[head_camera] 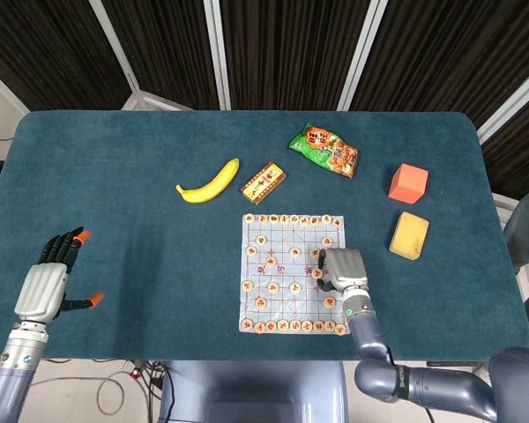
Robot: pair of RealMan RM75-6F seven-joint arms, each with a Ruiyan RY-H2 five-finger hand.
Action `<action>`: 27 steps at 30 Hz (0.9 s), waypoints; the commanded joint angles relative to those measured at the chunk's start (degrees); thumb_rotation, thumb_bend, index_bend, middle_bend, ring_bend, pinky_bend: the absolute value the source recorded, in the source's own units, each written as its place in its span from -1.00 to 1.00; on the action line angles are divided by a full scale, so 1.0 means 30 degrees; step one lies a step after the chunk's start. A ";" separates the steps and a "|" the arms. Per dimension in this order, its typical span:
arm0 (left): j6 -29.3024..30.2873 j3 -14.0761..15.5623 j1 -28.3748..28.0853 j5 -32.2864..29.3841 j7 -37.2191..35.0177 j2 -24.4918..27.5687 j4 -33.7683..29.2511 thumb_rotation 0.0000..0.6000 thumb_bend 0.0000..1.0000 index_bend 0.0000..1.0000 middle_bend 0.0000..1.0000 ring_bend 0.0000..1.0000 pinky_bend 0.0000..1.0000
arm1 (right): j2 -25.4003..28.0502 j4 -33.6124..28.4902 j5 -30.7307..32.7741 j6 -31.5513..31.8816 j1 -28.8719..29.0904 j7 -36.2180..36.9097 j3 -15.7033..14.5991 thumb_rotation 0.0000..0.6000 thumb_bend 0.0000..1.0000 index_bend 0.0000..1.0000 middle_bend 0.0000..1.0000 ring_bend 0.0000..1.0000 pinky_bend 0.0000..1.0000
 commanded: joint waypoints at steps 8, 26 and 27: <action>-0.0028 0.0007 -0.0017 -0.0025 0.0009 -0.0012 -0.0021 1.00 -1.00 -1.00 -1.00 -1.00 -1.00 | -0.0034 0.0181 0.0141 -0.0017 -0.0028 -0.0098 -0.0071 1.00 -0.22 0.11 1.00 1.00 1.00; 0.0022 0.0042 -0.0002 0.0029 0.0013 0.0003 -0.0075 1.00 -1.00 -1.00 -1.00 -1.00 -1.00 | -0.0037 -0.0203 -0.0066 0.0458 -0.0231 -0.0145 -0.0103 1.00 -0.22 -0.25 1.00 1.00 1.00; 0.0029 0.0044 -0.0001 0.0040 0.0012 0.0003 -0.0068 1.00 -1.00 -1.00 -1.00 -1.00 -1.00 | -0.0006 -0.0241 -0.0091 0.0494 -0.0248 -0.0169 -0.0122 1.00 -0.22 -0.25 1.00 1.00 1.00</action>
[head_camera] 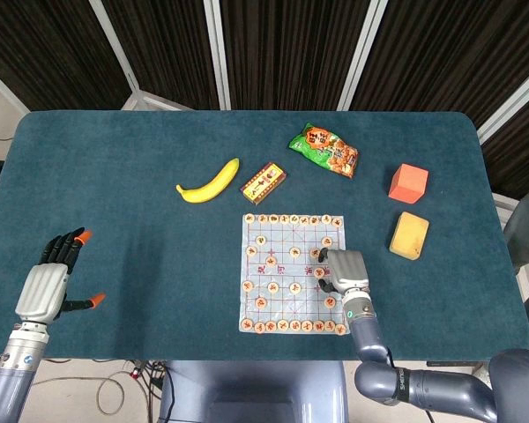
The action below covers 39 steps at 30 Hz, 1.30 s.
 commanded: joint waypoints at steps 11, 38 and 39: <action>0.0000 0.0029 -0.0015 0.0075 0.0000 -0.0001 0.0061 1.00 -1.00 -1.00 -1.00 -1.00 -1.00 | 0.1154 -0.2031 -0.1448 0.0834 -0.0430 0.0618 0.0208 1.00 -0.22 -0.31 1.00 1.00 0.86; 0.0919 0.0043 0.0287 0.0111 0.2130 -0.0385 0.0841 1.00 -1.00 -1.00 -1.00 -1.00 -1.00 | 1.4081 -0.7724 -1.3907 0.6471 -0.8828 1.0442 -0.4032 1.00 -0.47 -1.00 -1.00 -1.00 -1.00; 0.0936 0.0039 0.0281 0.0139 0.2176 -0.0399 0.0887 1.00 -1.00 -1.00 -1.00 -1.00 -1.00 | 1.4071 -0.7087 -1.4504 0.6882 -0.9271 1.0833 -0.4303 1.00 -0.47 -1.00 -1.00 -1.00 -1.00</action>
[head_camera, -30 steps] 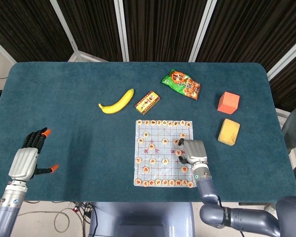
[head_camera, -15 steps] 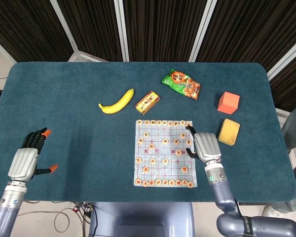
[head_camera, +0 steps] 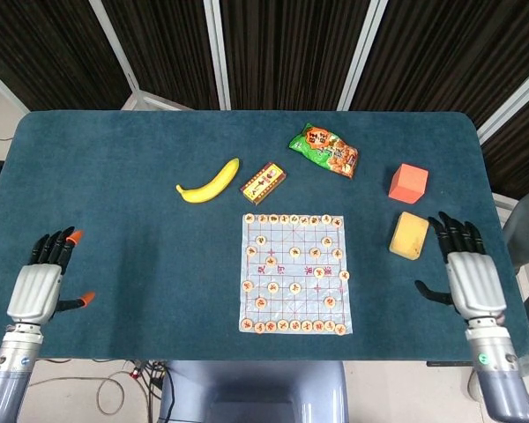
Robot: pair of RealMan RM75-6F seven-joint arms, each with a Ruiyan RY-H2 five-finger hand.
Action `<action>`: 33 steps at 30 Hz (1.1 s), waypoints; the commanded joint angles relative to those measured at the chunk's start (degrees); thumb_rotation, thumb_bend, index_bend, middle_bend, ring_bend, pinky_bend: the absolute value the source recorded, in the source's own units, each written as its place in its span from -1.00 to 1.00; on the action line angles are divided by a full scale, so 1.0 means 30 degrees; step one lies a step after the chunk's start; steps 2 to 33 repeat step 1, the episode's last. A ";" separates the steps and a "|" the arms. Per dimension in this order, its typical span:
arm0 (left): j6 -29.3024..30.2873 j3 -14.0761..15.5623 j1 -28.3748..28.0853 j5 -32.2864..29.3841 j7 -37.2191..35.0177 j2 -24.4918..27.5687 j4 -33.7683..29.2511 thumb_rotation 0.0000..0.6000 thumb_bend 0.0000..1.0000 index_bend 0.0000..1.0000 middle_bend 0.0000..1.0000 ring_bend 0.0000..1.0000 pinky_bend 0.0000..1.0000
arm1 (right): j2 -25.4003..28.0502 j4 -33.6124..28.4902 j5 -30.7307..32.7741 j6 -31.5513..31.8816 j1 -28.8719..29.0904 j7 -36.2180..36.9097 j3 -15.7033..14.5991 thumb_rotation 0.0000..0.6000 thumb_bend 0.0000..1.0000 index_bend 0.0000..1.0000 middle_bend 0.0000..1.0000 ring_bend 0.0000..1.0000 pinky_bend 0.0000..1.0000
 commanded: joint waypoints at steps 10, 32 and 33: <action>0.0038 -0.0004 -0.0005 0.0053 0.0094 -0.0030 0.0090 1.00 -1.00 -1.00 -1.00 -1.00 -1.00 | 0.0625 0.1778 -0.2345 0.1612 -0.1920 0.1786 -0.1266 1.00 -0.47 -1.00 -1.00 -1.00 -1.00; 0.0038 -0.0004 -0.0005 0.0053 0.0094 -0.0030 0.0090 1.00 -1.00 -1.00 -1.00 -1.00 -1.00 | 0.0625 0.1778 -0.2345 0.1612 -0.1920 0.1786 -0.1266 1.00 -0.47 -1.00 -1.00 -1.00 -1.00; 0.0038 -0.0004 -0.0005 0.0053 0.0094 -0.0030 0.0090 1.00 -1.00 -1.00 -1.00 -1.00 -1.00 | 0.0625 0.1778 -0.2345 0.1612 -0.1920 0.1786 -0.1266 1.00 -0.47 -1.00 -1.00 -1.00 -1.00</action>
